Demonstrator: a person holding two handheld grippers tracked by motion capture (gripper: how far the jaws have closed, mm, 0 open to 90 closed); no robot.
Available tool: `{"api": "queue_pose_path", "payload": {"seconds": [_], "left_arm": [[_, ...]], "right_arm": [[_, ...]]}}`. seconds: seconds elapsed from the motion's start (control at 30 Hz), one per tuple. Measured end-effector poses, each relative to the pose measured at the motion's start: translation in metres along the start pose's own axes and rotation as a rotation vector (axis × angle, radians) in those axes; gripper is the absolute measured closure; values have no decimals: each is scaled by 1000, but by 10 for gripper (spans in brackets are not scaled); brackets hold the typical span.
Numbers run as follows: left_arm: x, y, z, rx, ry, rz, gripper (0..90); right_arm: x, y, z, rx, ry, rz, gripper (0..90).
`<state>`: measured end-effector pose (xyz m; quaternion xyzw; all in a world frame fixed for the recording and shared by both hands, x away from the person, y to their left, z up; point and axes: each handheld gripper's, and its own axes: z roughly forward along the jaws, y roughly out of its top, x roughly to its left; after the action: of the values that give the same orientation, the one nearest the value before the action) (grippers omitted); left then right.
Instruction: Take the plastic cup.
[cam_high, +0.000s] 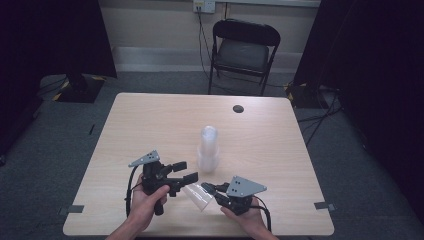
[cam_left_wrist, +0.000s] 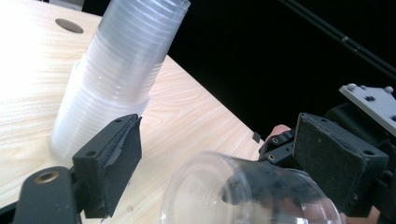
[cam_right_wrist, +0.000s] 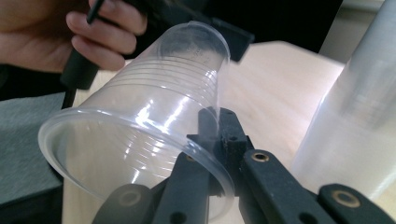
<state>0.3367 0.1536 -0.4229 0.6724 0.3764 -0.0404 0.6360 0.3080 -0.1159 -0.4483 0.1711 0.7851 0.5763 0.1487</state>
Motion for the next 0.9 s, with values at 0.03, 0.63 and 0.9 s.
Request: {"api": "queue_pose_path", "payload": {"seconds": [0.03, 0.63, 0.9], "left_arm": [[0, 0, -1, 3, 8, 8, 156], [-7, -4, -9, 70, 106, 293, 158], [-12, -8, -5, 137, 98, 433, 201]], "right_arm": [[-1, 0, 0, 11, 7, 7, 900], [-33, 6, -12, 152, 52, 203, 900], [-43, 7, -18, 206, 73, 252, 900]]}}
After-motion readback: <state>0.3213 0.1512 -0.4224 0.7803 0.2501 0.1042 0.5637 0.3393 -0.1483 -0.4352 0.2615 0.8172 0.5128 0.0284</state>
